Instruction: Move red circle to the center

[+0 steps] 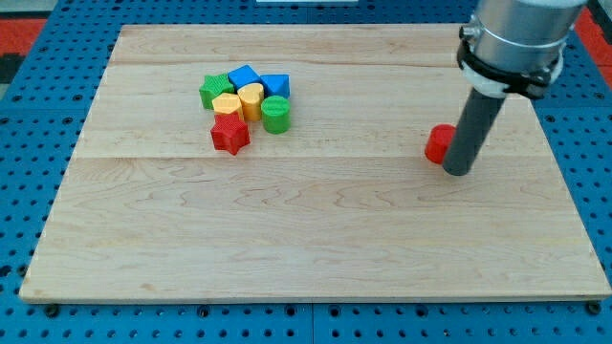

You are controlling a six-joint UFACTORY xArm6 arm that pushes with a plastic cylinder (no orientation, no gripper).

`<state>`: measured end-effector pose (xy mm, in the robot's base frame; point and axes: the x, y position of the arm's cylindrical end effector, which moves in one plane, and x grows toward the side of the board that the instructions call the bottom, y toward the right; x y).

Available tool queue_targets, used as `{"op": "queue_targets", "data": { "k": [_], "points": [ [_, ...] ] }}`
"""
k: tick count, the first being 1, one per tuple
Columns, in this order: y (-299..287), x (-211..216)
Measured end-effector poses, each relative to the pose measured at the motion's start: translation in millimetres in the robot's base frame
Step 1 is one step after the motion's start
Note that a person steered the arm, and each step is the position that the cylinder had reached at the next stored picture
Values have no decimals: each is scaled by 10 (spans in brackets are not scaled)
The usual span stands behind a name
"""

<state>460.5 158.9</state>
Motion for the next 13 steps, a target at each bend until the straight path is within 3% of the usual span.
{"op": "queue_targets", "data": {
  "k": [1,2,4,5,6,7,8,9,10,11,12,13],
  "points": [
    [-769,-66],
    [-866,-47],
    [-733,-3],
    [-409,220],
    [-97,124],
    [-171,6],
    [213,125],
    [543,-29],
    [31,-228],
    [-1138,-250],
    [-1105,-205],
    [80,-202]
  ]
}}
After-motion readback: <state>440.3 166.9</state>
